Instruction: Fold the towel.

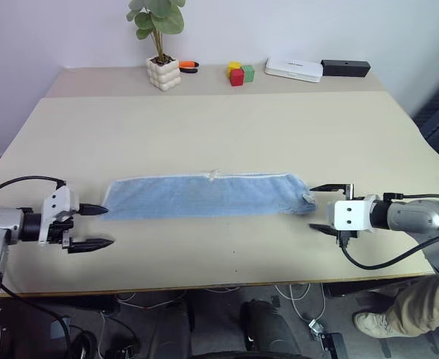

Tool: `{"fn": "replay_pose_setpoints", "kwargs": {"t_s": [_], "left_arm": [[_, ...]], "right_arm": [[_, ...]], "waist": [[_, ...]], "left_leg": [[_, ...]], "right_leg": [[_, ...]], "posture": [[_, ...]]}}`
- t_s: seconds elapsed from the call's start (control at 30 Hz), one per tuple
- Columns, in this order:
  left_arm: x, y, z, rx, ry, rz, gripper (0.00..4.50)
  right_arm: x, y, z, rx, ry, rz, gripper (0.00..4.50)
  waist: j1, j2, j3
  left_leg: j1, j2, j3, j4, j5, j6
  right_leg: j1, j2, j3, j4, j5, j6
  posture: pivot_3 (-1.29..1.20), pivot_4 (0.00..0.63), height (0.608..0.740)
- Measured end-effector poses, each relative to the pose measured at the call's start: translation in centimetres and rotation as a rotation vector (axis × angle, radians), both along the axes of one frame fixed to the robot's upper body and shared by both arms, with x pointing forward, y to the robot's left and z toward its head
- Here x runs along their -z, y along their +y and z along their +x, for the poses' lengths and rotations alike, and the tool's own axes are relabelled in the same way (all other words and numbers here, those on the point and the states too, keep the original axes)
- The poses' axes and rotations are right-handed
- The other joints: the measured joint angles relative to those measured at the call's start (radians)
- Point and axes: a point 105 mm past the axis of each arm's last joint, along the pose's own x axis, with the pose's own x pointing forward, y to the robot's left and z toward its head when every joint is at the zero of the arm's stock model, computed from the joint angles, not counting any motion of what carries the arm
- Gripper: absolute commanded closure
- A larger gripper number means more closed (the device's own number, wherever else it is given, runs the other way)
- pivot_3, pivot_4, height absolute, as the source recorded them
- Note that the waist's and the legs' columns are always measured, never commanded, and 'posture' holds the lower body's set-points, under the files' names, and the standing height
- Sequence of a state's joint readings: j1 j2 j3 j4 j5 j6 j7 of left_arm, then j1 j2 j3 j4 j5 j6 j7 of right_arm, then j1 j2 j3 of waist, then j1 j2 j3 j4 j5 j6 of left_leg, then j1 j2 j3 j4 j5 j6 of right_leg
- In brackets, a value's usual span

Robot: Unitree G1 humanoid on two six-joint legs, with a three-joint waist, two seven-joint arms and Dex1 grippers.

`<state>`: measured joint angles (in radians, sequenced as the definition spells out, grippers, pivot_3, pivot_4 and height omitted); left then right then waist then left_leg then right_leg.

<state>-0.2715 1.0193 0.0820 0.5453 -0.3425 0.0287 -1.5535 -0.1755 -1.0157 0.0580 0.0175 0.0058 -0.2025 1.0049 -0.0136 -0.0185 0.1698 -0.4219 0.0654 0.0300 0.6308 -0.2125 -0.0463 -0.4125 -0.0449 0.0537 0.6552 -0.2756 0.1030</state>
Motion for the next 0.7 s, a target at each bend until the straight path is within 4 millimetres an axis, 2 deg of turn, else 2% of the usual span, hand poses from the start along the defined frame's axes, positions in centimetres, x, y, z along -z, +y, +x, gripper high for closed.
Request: {"fn": "replay_pose_setpoints", "kwargs": {"t_s": [0.07,0.1,0.2,0.23,0.27,0.37,0.5,0.57,0.67,0.7], "left_arm": [[-1.4,1.0,-1.8,-0.079,0.155,-0.081,0.01],[-2.3,1.1,-2.6,-0.107,0.226,-0.121,0.01],[-5.6,-0.9,-2.1,-0.075,0.205,-0.291,0.01],[-6.8,-1.8,-1.3,-0.069,0.155,-0.393,0.53],[-7.6,-2.6,-0.7,-0.050,0.118,-0.467,0.82],[-9.2,-5.1,0.9,-0.032,0.017,-0.653,2.33],[-8.6,-8.0,3.6,-0.108,-0.100,-0.731,4.34],[-7.6,-9.0,5.4,-0.208,-0.151,-0.743,4.43],[-6.5,-10.4,7.7,-0.357,-0.203,-0.786,4.43],[-6.4,-11.0,8.5,-0.405,-0.226,-0.849,4.43]], "right_arm": [[-1.0,0.6,-1.0,0.010,0.091,0.095,0.06],[-2.1,1.0,-1.1,0.021,0.103,0.166,0.06],[-6.1,2.9,-0.5,0.028,0.082,0.388,0.06],[-7.2,3.6,-0.2,0.027,0.075,0.462,0.59],[-7.9,4.3,-0.1,0.020,0.070,0.517,0.86],[-8.8,6.4,1.2,0.044,0.030,0.684,2.41],[-7.9,8.5,4.3,0.226,-0.062,0.843,4.44],[-6.4,9.7,5.7,0.364,-0.080,0.918,4.48],[-3.8,12.2,5.8,0.443,-0.051,0.951,4.48],[-3.1,12.5,5.9,0.479,-0.048,0.972,4.48]], "waist": [[-0.005,-0.001,0.001],[-0.008,-0.001,0.001],[0.001,0.001,0.000],[0.007,0.001,0.000],[0.012,0.000,0.000],[0.015,-0.001,-0.001],[0.015,-0.002,-0.001],[0.015,-0.002,-0.001],[0.018,-0.002,-0.001],[0.023,-0.002,-0.002]], "left_leg": [[0.000,0.001,0.000,0.000,0.000,0.000],[0.000,0.001,0.000,0.000,0.000,0.000],[0.003,0.001,0.000,0.000,0.000,0.000],[0.003,0.001,-0.001,0.001,0.000,0.000],[0.003,0.001,-0.002,0.001,0.000,0.000],[0.002,0.001,-0.001,0.001,0.000,0.000],[0.000,0.000,-0.002,0.002,0.000,0.000],[0.000,0.000,-0.002,0.002,0.000,0.000],[-0.003,0.000,-0.003,0.002,0.000,0.000],[-0.003,-0.001,-0.003,0.002,0.000,0.000]], "right_leg": [[0.000,0.000,0.000,0.000,0.000,0.000],[0.000,0.000,0.000,0.000,0.000,0.000],[0.002,-0.001,-0.001,0.000,-0.003,-0.005],[0.003,-0.001,-0.002,0.000,-0.003,-0.005],[0.003,0.000,-0.003,0.000,-0.003,-0.005],[0.004,0.000,-0.002,-0.001,-0.003,-0.005],[0.002,0.000,-0.002,0.000,-0.001,-0.001],[0.001,0.000,-0.002,0.001,-0.001,-0.001],[-0.001,0.000,-0.002,0.002,0.000,0.001],[-0.001,0.000,-0.002,0.002,0.001,0.002]], "posture": [[0.00,0.150,0.740],[0.00,0.150,0.740],[0.00,0.150,0.740],[0.00,0.150,0.740],[0.00,0.150,0.740],[0.00,0.150,0.740],[0.00,0.150,0.740],[0.00,0.150,0.740],[0.00,0.150,0.740],[0.00,0.150,0.740]]}}
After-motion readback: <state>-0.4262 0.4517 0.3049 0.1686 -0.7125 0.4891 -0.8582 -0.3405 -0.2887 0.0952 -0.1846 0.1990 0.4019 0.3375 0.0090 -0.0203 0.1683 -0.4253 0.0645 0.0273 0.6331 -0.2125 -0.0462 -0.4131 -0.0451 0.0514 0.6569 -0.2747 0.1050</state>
